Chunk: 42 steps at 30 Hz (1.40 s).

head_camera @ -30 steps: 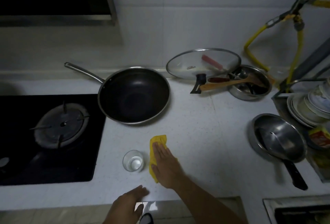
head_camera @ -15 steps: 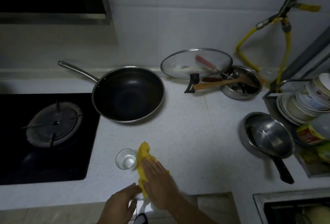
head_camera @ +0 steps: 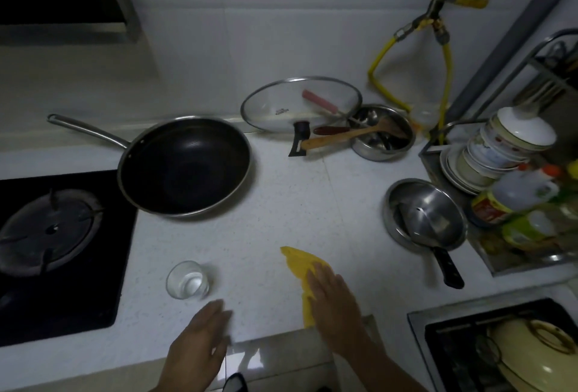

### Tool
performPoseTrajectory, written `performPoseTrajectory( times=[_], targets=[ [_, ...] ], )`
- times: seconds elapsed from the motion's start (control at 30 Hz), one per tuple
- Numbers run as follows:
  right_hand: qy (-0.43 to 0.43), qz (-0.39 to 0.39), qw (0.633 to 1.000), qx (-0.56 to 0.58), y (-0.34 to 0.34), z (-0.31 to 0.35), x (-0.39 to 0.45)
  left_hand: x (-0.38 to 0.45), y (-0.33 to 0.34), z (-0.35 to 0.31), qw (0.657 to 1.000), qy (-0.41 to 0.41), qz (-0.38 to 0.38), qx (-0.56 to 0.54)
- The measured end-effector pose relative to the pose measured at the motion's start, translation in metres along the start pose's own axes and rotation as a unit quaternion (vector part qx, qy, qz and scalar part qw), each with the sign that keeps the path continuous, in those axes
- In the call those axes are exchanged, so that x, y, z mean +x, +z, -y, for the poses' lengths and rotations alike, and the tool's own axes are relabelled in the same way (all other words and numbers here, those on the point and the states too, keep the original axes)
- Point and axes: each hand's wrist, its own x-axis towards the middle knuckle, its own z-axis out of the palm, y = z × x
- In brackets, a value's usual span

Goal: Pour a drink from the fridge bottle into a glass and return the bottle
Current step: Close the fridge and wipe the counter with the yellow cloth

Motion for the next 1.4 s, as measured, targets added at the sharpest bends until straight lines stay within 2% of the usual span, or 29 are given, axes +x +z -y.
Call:
performPoseTrajectory(
  times=[0.13,0.2,0.37,0.53,0.63,0.73,0.83,0.93,1.0,1.13,1.23,1.4],
  targets=[
    [0.120,-0.040,0.992,0.019,-0.007,-0.056,-0.026,0.004,0.011,-0.012,1.000,-0.004,0.021,-0.016],
    [0.147,-0.035,0.987,0.046,-0.011,-0.085,-0.037,0.006,0.012,-0.021,0.999,-0.010,0.044,-0.022],
    [0.211,-0.106,0.964,0.118,-0.029,-0.138,-0.049,0.011,0.015,-0.021,0.999,-0.002,0.031,-0.019],
    [0.351,-0.108,0.926,0.091,-0.026,-0.132,-0.036,0.012,0.012,-0.016,1.000,0.015,0.019,-0.010],
    [0.359,-0.158,0.913,0.113,-0.013,-0.111,-0.013,0.010,0.012,-0.016,0.999,0.018,0.028,0.007],
    [0.297,-0.165,0.931,0.134,-0.004,-0.086,0.019,0.009,0.012,-0.020,0.998,0.019,0.046,0.031],
    [0.188,-0.165,0.962,0.107,0.002,-0.047,0.053,0.009,0.008,-0.023,0.998,0.023,0.059,0.027],
    [0.086,-0.182,0.975,0.093,0.009,-0.001,0.085,0.007,0.000,-0.020,0.998,0.037,0.047,0.011],
    [0.025,-0.155,0.983,0.092,0.013,0.033,0.097,0.006,-0.004,-0.015,0.998,0.037,0.049,0.009],
    [-0.024,-0.045,0.994,0.094,0.017,0.104,0.108,0.001,-0.009,-0.006,0.998,0.022,0.057,0.022],
    [-0.068,-0.031,0.992,0.104,0.022,0.135,0.104,-0.007,-0.008,0.004,0.999,-0.002,0.048,0.000],
    [-0.104,-0.015,0.989,0.101,0.023,0.145,0.090,-0.011,-0.009,0.012,0.999,0.004,0.052,-0.013]
  ],
)
